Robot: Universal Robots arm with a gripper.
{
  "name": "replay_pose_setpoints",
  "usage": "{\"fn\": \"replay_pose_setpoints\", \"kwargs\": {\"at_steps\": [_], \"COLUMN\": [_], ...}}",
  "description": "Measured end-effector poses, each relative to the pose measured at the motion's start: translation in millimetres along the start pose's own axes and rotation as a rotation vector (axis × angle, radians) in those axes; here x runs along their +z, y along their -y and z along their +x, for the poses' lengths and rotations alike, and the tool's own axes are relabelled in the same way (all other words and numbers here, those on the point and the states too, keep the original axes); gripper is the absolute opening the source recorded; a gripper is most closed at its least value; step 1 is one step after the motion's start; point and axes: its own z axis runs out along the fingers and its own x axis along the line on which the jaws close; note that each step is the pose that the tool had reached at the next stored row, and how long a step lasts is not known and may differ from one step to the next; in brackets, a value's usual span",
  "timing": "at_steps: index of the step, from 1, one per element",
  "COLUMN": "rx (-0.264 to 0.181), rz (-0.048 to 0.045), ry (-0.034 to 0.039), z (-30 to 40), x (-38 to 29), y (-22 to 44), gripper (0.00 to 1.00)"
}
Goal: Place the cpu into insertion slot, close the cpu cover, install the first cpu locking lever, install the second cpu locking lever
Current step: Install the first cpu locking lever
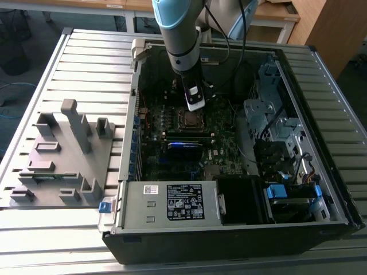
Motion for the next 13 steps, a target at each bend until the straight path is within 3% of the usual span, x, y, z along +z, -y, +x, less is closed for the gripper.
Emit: {"fn": "replay_pose_setpoints", "kwargs": {"at_steps": [8,13], "rx": [0.001,0.001], "rz": [-0.0023,-0.0023], "ry": [-0.0007,-0.0007], "z": [0.0,-1.0], "x": [0.0,-4.3], "y": [0.0,-1.4], "gripper": [0.1,0.1]}}
